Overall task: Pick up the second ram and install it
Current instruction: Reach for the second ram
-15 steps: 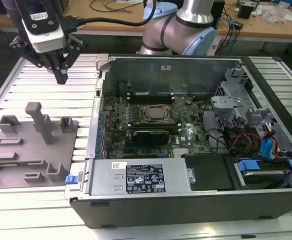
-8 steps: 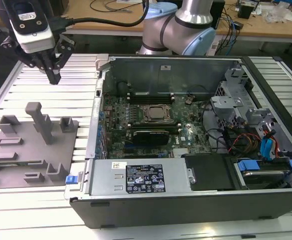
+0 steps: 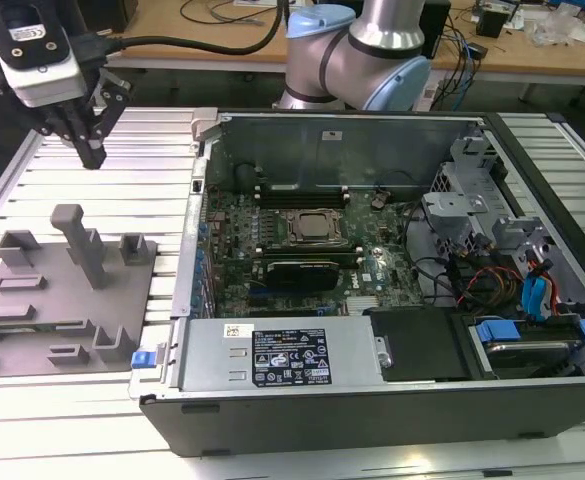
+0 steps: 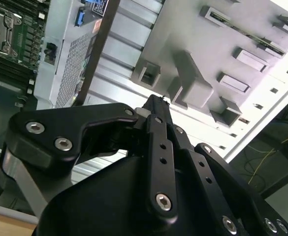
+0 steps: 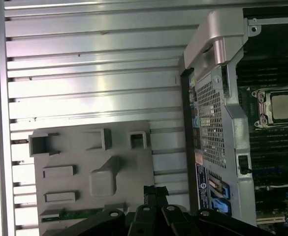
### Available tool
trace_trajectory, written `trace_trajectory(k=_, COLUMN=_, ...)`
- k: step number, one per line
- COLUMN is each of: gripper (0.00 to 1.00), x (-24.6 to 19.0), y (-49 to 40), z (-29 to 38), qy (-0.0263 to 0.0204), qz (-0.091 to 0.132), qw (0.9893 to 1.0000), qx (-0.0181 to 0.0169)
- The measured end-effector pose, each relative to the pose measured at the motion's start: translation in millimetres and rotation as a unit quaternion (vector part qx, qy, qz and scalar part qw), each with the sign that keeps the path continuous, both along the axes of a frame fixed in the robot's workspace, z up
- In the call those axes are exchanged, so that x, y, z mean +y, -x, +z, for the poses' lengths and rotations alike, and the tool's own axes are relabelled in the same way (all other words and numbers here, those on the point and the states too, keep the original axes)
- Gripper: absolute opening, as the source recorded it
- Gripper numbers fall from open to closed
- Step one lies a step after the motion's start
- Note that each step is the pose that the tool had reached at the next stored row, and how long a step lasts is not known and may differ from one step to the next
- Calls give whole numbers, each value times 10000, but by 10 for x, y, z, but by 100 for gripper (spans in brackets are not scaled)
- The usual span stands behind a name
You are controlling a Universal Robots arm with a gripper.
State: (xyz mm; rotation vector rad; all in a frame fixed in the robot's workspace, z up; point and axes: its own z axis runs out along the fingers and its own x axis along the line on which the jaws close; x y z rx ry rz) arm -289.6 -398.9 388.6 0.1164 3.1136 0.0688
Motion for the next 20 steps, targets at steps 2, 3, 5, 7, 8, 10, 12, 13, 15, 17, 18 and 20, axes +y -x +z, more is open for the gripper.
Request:
trace_trajectory(k=2, gripper=11, x=0, y=79, z=-2, qy=0, qz=-1, qw=10000, qx=0)
trace_trajectory(k=3, gripper=11, x=1, y=121, z=-3, qy=0, qz=-1, qw=10000, qx=0)
trace_trajectory(k=5, gripper=11, x=0, y=192, z=-5, qy=0, qz=-1, qw=10000, qx=-1)
trace_trajectory(k=7, gripper=11, x=0, y=232, z=-5, qy=0, qz=-1, qw=10000, qx=0)
trace_trajectory(k=8, gripper=11, x=0, y=249, z=-5, qy=0, qz=0, qw=10000, qx=0)
trace_trajectory(k=10, gripper=11, x=0, y=333, z=-6, qy=0, qz=-1, qw=10000, qx=0)
trace_trajectory(k=12, gripper=11, x=0, y=406, z=-8, qy=0, qz=-1, qw=10000, qx=0)
trace_trajectory(k=13, gripper=11, x=0, y=458, z=-9, qy=0, qz=-1, qw=10000, qx=0)
trace_trajectory(k=15, gripper=11, x=0, y=536, z=-10, qy=0, qz=0, qw=10000, qx=0)
trace_trajectory(k=17, gripper=11, x=0, y=587, z=-11, qy=0, qz=0, qw=10000, qx=0)
trace_trajectory(k=18, gripper=11, x=0, y=619, z=-12, qy=0, qz=-1, qw=10000, qx=0)
trace_trajectory(k=20, gripper=11, x=0, y=673, z=-13, qy=0, qz=-1, qw=10000, qx=0)
